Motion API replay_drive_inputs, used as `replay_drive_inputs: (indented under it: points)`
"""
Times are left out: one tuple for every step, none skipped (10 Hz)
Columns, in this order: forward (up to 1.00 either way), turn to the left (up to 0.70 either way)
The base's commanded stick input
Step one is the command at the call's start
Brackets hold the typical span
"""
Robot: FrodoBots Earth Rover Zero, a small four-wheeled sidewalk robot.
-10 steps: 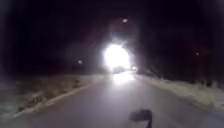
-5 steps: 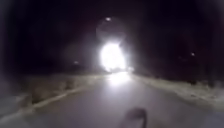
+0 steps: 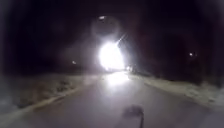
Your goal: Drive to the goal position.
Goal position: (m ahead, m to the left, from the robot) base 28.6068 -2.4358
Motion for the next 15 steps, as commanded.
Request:
replay_drive_inputs:
  points:
    - [1.0, -0.01]
    - [1.0, 0.02]
    - [1.0, 0.14]
    - [1.0, 0.2]
    - [1.0, 0.24]
    - [1.0, 0.26]
    - [1.0, 0.2]
    - [1.0, 0.04]
    - [1.0, 0.04]
    - [1.0, 0.03]
    - [1.0, 0.03]
    - [1.0, 0.03]
    - [1.0, 0.03]
    - [1.0, 0.03]
    - [1.0, 0.03]
